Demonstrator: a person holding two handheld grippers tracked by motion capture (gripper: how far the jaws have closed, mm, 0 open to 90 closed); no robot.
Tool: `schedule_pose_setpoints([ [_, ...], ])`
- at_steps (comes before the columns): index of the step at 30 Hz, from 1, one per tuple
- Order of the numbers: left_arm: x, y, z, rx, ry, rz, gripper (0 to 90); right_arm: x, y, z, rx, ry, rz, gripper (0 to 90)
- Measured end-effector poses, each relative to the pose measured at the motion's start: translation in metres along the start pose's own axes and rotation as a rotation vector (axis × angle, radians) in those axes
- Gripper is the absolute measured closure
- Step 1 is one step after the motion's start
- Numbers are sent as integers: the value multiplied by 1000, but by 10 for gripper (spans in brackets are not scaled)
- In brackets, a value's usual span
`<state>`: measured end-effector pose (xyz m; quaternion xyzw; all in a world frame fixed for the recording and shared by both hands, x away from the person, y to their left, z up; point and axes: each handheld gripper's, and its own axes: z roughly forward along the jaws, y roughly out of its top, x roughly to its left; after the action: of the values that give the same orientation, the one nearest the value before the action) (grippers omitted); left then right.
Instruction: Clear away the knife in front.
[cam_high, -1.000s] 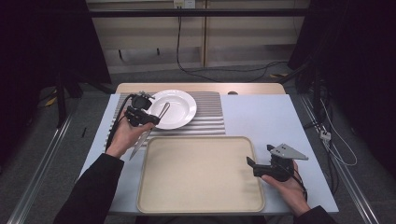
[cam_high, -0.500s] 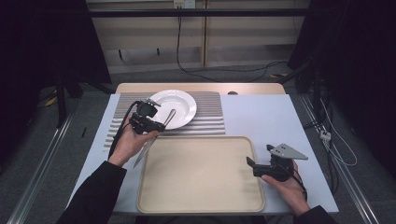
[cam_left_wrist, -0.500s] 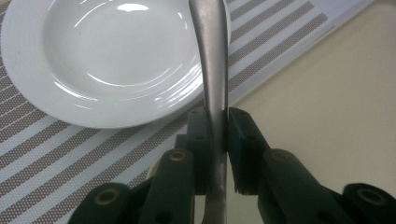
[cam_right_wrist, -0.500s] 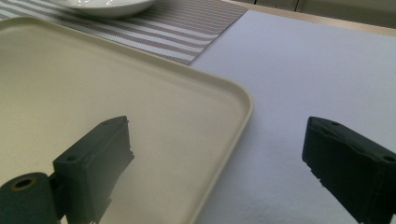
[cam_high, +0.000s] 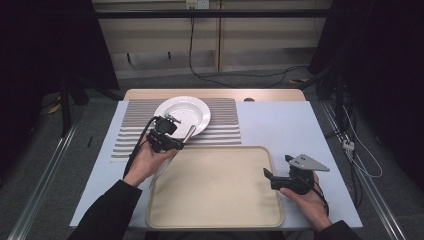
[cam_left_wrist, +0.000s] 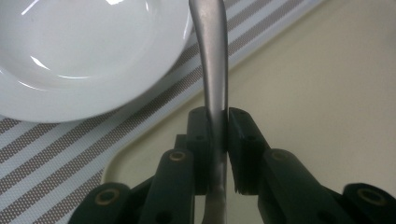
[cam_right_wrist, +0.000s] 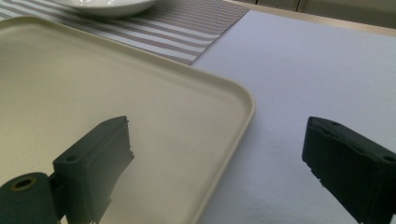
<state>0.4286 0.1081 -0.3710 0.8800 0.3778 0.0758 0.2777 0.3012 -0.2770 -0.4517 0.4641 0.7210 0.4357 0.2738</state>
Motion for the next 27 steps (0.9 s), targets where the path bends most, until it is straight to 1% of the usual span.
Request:
schedule_pose_setpoints([
  [1,-1,0,1,5,0,6,797,0,0,0,1,1,0,82],
  [3,-4,-1,3,10,-18,-3,796,0,0,0,1,0,1,82],
  [4,-6,-1,4,14,-17,-2,797,0,0,0,3,0,1,82],
  [6,-9,-3,6,25,-21,3,796,0,0,0,2,0,0,82],
  [8,-13,-5,8,38,-17,15,796,0,0,0,1,0,0,82],
  [9,-15,-6,9,44,-21,23,796,0,0,0,2,0,0,82],
  [10,-16,-6,10,53,-34,20,796,0,0,-1,1,1,0,82],
  [12,-20,-8,14,62,-27,21,796,0,0,-1,1,0,-1,82],
  [13,-21,-9,16,71,-24,33,796,0,0,-1,0,-1,-2,82],
  [14,-23,-10,18,79,-33,31,797,1,0,-1,-1,0,-4,82],
  [15,-24,-11,20,90,-37,39,796,1,0,-1,-2,0,-5,82],
  [17,-27,-13,23,97,-40,39,796,1,0,-1,-1,0,-6,82],
  [21,-27,-16,23,106,-49,38,796,1,0,-1,0,1,-5,82],
  [23,-28,-18,24,114,-42,39,797,1,0,-1,0,1,-4,81],
  [27,-30,-22,28,125,-45,43,796,1,0,-1,1,1,-4,81],
])
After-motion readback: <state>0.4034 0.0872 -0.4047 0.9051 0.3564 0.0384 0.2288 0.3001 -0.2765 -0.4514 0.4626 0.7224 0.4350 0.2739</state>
